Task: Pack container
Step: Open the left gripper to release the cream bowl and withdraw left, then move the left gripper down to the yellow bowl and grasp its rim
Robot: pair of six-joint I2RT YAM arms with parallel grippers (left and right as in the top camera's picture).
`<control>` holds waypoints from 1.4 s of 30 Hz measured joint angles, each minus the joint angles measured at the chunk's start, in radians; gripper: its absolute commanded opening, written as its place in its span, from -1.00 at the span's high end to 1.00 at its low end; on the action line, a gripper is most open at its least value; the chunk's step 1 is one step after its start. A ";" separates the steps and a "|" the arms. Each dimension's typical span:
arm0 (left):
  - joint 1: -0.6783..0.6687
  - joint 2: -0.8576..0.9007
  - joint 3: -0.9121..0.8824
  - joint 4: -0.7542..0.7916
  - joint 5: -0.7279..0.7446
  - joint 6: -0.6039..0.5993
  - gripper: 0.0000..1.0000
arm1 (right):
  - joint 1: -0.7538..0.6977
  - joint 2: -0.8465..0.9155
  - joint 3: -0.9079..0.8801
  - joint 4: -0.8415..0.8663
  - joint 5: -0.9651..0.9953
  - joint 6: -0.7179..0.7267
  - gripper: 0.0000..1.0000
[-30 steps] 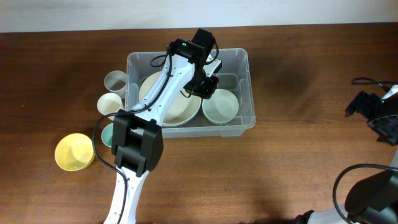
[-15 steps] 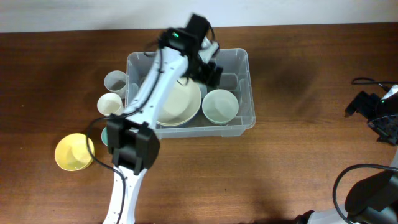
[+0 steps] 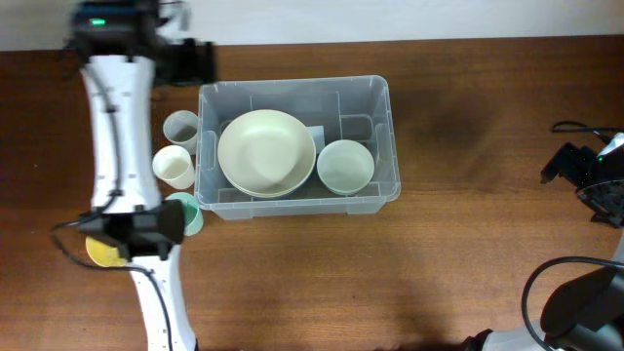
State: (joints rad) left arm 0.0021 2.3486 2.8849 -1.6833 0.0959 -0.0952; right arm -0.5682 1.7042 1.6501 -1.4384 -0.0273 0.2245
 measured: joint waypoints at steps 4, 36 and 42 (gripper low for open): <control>0.107 -0.001 -0.002 -0.001 0.011 -0.016 -0.99 | 0.000 0.000 0.000 0.000 0.000 0.000 -0.98; 0.609 -0.559 -1.390 0.331 -0.043 -0.385 -0.99 | 0.000 0.000 0.000 0.000 0.000 0.000 -0.98; 0.609 -0.562 -1.585 0.465 -0.025 -0.422 -0.99 | 0.000 0.000 0.000 0.000 0.000 0.000 -0.98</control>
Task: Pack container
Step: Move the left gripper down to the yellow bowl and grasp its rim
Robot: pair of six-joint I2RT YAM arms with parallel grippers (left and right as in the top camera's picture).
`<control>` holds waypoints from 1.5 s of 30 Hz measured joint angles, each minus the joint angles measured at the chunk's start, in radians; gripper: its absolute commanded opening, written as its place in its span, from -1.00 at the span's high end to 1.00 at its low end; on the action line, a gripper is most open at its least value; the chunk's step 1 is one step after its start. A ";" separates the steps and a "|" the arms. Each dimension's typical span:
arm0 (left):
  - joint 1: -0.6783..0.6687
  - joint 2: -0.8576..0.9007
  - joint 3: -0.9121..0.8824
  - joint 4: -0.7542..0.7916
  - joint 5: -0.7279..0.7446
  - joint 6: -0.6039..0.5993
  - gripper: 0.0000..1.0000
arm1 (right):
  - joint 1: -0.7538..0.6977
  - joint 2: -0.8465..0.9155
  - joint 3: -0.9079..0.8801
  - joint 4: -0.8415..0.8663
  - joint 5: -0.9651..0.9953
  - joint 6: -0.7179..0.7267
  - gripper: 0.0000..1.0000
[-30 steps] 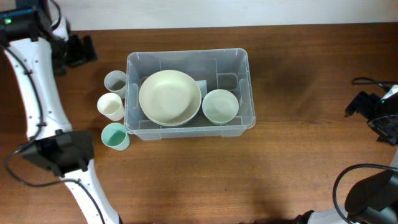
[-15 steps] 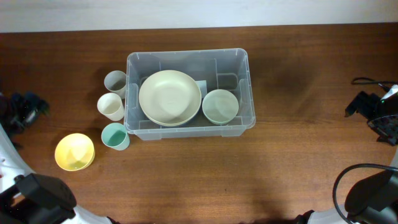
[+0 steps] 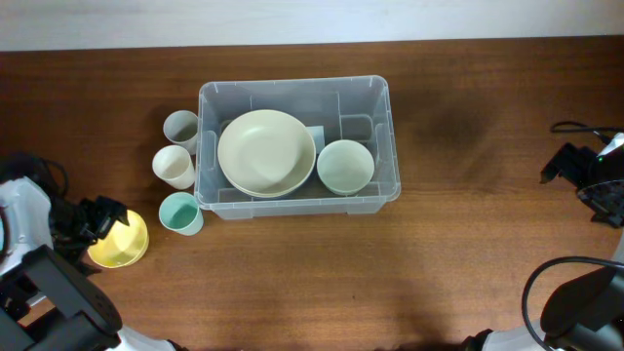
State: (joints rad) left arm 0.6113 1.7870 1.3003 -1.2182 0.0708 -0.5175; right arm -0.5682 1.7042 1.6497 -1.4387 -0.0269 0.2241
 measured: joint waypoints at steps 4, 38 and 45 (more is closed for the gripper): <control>0.000 0.000 -0.016 0.006 -0.030 -0.004 -0.99 | 0.000 0.000 0.000 0.000 0.000 0.000 -0.98; 0.000 -0.003 -0.178 0.298 -0.148 -0.056 -0.91 | 0.000 0.000 0.000 0.000 0.000 0.000 -0.97; 0.000 -0.003 -0.210 0.327 -0.144 -0.057 -0.33 | 0.000 0.000 0.000 0.000 0.000 0.000 -0.98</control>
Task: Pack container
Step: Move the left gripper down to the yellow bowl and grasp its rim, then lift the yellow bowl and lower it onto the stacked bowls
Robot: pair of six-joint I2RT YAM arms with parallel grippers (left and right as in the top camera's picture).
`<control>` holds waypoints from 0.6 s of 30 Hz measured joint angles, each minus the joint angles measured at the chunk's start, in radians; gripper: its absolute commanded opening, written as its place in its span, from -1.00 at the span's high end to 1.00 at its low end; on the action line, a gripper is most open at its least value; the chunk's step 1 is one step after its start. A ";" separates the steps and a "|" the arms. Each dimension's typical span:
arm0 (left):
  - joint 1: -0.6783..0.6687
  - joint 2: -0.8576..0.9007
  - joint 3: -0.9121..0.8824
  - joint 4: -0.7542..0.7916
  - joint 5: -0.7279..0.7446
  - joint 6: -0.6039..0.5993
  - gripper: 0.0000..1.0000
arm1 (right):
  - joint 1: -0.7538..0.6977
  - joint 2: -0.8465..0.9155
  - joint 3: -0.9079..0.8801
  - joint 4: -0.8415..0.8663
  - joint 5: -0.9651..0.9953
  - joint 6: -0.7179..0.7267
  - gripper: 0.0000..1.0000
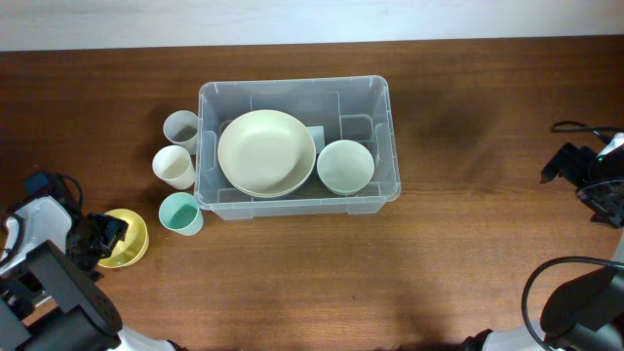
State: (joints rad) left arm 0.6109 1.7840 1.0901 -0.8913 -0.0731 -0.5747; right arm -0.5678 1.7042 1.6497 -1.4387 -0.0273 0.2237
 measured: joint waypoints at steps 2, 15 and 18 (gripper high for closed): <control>0.000 0.000 0.000 0.003 0.003 0.000 -0.12 | 0.000 0.000 0.000 0.000 0.000 0.000 -0.98; 0.013 -0.010 -0.001 0.063 0.017 -0.002 0.98 | 0.000 0.000 0.000 0.000 0.000 0.000 -0.98; 0.053 -0.013 0.006 0.077 0.024 -0.002 0.98 | 0.000 0.000 0.000 0.000 0.000 0.001 -0.98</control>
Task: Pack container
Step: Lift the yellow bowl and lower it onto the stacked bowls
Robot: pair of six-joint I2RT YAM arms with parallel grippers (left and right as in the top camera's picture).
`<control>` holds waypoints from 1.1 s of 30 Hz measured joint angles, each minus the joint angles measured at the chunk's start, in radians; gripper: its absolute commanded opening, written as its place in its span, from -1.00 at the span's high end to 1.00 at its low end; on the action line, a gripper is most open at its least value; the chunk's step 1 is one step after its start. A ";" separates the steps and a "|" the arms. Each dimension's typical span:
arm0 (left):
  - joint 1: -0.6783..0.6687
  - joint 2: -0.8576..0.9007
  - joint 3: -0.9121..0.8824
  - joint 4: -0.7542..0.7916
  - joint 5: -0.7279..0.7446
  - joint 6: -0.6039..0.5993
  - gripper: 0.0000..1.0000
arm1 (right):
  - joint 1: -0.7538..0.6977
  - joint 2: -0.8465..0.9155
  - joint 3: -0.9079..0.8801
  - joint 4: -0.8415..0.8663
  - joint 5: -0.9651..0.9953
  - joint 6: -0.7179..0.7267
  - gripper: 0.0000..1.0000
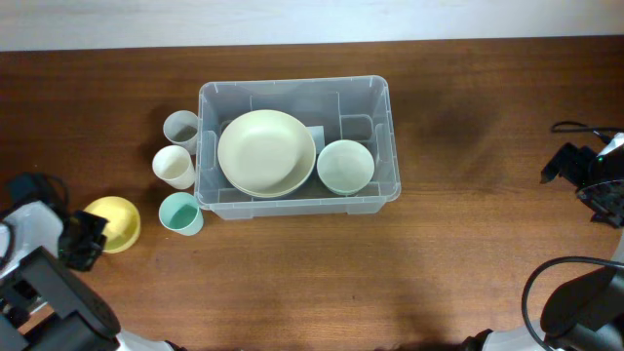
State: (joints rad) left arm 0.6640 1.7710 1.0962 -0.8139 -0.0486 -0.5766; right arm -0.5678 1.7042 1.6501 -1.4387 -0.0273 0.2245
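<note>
A clear plastic container (pixel 382 136) stands mid-table. Inside it are a large cream bowl (pixel 265 153) and a small pale green bowl (pixel 345 167). Left of the container stand a grey cup (pixel 180 128), a cream cup (pixel 174 167) and a teal cup (pixel 180 214). A yellow bowl (pixel 114 221) sits further left. My left gripper (pixel 84 240) is at that bowl's lower left rim and looks shut on it. My right gripper (pixel 575 174) rests at the far right edge, away from everything; its jaws are too dark to read.
Dark cables lie around the right arm (pixel 604 185) at the table's right edge. Bare wood stretches in front of the container and to its right. The left arm's body (pixel 39 283) fills the lower left corner.
The yellow bowl has shifted a little up and to the left and now shows almost whole. My left gripper has drawn back from over the bowl to its lower left rim.
At first my left arm stretched high across the left of the view, covering the teal cup and most of the yellow bowl. Then it was low at the left edge beside the bowl. Then its fingers overlapped the bowl's rim. Now the bowl has shifted with the gripper.
</note>
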 measured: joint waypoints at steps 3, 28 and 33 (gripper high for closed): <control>0.057 0.000 0.034 0.000 -0.011 0.000 0.98 | 0.000 0.000 0.000 0.000 0.000 0.000 -0.98; -0.663 -0.176 0.814 -0.151 0.269 0.272 0.99 | 0.000 0.000 0.000 0.000 0.000 -0.001 -0.98; -0.883 -0.056 0.814 -0.109 0.229 0.298 0.98 | 0.000 0.000 0.000 0.000 0.000 -0.001 -0.97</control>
State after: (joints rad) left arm -0.2188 1.7149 1.9106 -0.9230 0.1806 -0.2790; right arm -0.5678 1.7042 1.6497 -1.4384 -0.0269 0.2237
